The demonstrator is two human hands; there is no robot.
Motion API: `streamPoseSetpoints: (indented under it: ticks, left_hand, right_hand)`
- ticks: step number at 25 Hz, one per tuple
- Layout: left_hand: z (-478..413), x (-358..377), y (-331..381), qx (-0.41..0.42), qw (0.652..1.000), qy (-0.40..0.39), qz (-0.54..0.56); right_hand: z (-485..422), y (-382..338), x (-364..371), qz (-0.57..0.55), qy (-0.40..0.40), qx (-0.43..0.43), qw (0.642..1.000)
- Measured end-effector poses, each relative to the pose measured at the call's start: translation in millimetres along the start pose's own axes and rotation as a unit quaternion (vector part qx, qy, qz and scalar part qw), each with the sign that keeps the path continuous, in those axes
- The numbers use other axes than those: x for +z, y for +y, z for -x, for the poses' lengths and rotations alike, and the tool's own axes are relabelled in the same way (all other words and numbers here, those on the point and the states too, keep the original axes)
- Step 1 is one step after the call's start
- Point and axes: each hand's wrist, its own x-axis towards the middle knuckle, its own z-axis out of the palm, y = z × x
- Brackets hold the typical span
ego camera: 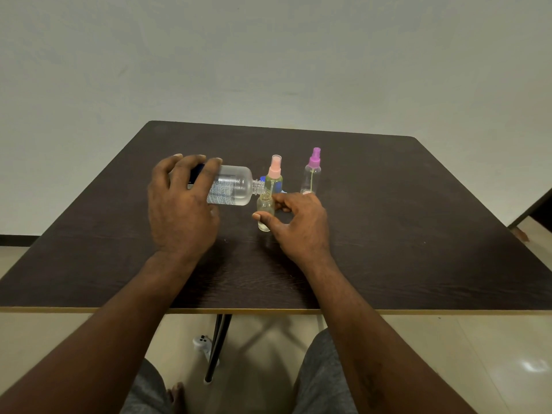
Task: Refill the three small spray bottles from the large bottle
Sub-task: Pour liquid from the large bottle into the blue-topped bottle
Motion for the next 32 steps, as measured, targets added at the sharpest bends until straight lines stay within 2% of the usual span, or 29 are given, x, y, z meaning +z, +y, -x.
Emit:
streamPoseSetpoints:
  ticks: [32]
  left_hand:
    - [0.3, -0.4, -0.1, 0.006, 1.000, 0.006, 0.000]
  right_hand:
    - [1.4, 0.0, 0.0, 0.002, 0.005, -0.005, 1.000]
